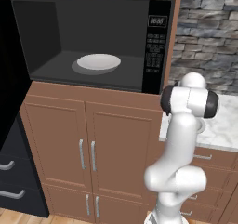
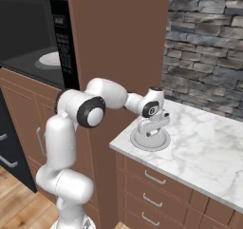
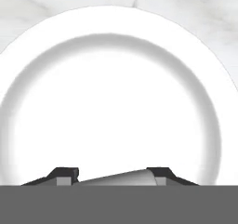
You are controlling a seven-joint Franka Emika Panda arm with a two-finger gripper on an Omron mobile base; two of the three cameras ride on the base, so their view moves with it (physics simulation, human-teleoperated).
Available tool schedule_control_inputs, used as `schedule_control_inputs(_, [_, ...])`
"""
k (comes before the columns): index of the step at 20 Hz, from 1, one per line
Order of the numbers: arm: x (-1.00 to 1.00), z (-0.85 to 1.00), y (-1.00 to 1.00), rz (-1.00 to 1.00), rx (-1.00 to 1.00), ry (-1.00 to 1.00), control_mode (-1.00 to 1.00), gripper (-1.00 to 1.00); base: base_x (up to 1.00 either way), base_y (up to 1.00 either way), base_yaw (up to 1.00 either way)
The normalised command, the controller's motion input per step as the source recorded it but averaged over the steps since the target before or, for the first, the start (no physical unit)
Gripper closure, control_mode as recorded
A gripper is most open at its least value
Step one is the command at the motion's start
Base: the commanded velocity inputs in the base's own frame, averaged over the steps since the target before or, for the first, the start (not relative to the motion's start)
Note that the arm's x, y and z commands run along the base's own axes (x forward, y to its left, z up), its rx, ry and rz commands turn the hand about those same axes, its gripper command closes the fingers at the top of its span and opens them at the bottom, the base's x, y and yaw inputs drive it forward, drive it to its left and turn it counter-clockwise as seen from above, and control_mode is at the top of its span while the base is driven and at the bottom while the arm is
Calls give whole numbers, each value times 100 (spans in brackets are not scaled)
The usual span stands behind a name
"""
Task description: Pick the marshmallow from the counter and place it in the microwave. Then turn on the microwave.
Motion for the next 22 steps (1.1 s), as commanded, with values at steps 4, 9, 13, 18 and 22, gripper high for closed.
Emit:
schedule_control_inputs(4, [-34, 35, 0, 0, 0, 0, -100, 100, 0, 0, 0])
schedule_control_inputs(9, [-51, 39, 0, 0, 0, -4, -100, 100, 0, 0, 0])
schedule_control_inputs(13, [-64, 42, 2, 0, 0, -9, -100, 100, 0, 0, 0])
schedule_control_inputs(18, [-76, 28, 27, 0, -1, -8, -100, 100, 0, 0, 0])
schedule_control_inputs(22, [-90, 36, 32, 0, -1, -7, -100, 100, 0, 0, 0])
